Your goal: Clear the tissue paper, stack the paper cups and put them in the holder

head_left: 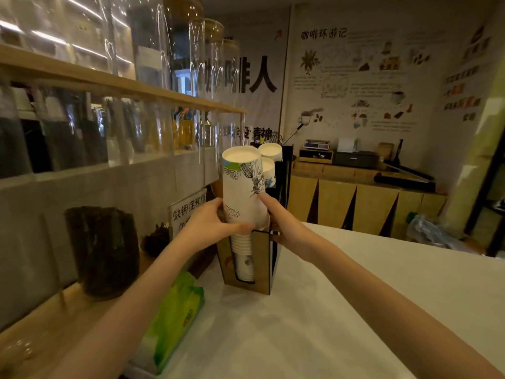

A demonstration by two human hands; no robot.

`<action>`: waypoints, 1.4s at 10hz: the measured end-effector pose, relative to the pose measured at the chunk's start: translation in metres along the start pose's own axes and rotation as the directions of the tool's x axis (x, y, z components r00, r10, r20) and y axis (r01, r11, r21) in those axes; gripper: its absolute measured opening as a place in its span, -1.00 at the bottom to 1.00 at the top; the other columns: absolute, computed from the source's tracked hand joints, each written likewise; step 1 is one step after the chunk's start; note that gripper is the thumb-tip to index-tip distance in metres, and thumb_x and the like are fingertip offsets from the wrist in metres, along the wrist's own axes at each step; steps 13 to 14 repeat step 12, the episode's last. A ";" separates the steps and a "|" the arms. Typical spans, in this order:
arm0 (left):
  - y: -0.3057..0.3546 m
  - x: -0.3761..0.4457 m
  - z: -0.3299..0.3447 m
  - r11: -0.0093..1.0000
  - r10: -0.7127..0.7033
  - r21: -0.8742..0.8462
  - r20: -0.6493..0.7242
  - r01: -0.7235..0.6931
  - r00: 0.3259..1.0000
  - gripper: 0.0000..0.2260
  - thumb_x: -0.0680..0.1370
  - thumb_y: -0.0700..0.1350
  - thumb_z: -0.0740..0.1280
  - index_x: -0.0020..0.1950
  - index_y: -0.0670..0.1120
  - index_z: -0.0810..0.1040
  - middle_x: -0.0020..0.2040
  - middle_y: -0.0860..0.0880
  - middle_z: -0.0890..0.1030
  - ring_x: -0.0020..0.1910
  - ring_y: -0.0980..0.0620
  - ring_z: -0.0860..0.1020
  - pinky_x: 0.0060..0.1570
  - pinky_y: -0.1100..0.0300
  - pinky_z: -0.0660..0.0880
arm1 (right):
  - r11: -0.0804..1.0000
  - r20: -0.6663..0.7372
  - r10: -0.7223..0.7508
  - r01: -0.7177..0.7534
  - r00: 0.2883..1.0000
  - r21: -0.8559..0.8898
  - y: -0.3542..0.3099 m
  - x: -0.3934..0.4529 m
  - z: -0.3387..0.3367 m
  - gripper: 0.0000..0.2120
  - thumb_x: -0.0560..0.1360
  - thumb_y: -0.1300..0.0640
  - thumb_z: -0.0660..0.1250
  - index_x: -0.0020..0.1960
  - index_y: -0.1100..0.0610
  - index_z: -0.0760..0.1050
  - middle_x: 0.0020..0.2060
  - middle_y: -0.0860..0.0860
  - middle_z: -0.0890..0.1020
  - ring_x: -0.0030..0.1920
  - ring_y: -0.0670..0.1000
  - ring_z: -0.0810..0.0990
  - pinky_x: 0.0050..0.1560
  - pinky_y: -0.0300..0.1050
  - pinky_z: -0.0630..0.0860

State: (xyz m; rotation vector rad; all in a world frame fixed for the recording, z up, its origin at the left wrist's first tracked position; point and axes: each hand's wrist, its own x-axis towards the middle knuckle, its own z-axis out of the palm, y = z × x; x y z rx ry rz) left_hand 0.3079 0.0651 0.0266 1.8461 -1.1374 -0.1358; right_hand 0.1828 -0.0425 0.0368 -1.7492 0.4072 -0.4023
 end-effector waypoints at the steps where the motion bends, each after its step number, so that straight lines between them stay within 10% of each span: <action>1: 0.000 0.001 0.000 1.000 -0.006 0.020 0.019 0.005 1.000 -0.37 0.29 0.01 0.49 0.29 -0.02 0.36 0.20 0.01 0.52 0.05 0.09 0.44 -0.20 0.35 0.37 | 1.000 -0.019 0.013 -0.012 1.000 0.012 0.007 0.003 0.002 -0.41 0.52 -0.27 -0.06 0.49 -0.06 0.08 0.48 0.01 0.23 0.47 0.08 0.19 0.46 0.07 0.09; 5: 0.012 -0.004 0.014 0.992 0.111 -0.038 -0.242 -0.124 0.964 -0.42 0.29 0.01 0.50 0.24 -0.01 0.38 0.06 0.09 0.48 0.04 0.15 0.41 -0.17 0.42 0.34 | 0.987 -0.099 0.158 -0.155 0.982 0.030 0.047 0.011 0.007 -0.16 0.37 -0.47 -0.10 0.50 0.00 0.09 0.48 0.06 0.25 0.48 0.10 0.18 0.50 0.14 0.04; 9: 0.030 -0.003 0.008 0.989 0.076 0.141 -0.227 -0.044 0.971 -0.28 0.30 0.05 0.49 0.36 -0.03 0.24 0.29 -0.08 0.46 0.22 -0.06 0.44 0.11 0.10 0.42 | 0.980 -0.053 0.179 -0.183 0.982 -0.083 0.040 0.007 -0.016 -0.43 0.56 -0.20 -0.05 0.47 0.08 0.16 0.46 0.13 0.28 0.45 0.14 0.25 0.46 0.05 0.16; 12: 0.124 -0.002 0.033 0.826 0.520 0.413 -0.296 -0.384 0.801 -0.83 0.46 -0.09 0.32 0.02 -0.09 0.57 0.02 -0.06 0.63 0.01 0.04 0.53 0.08 0.11 0.47 | 0.925 -0.077 -0.211 0.174 0.974 -0.337 -0.020 -0.062 -0.099 -0.74 0.54 -0.02 0.20 0.18 0.02 0.46 0.07 -0.05 0.59 0.08 -0.06 0.57 0.11 -0.14 0.51; 14: 0.124 -0.002 0.033 0.826 0.520 0.413 -0.296 -0.384 0.801 -0.83 0.46 -0.09 0.32 0.02 -0.09 0.57 0.02 -0.06 0.63 0.01 0.04 0.53 0.08 0.11 0.47 | 0.925 -0.077 -0.211 0.174 0.974 -0.337 -0.020 -0.062 -0.099 -0.74 0.54 -0.02 0.20 0.18 0.02 0.46 0.07 -0.05 0.59 0.08 -0.06 0.57 0.11 -0.14 0.51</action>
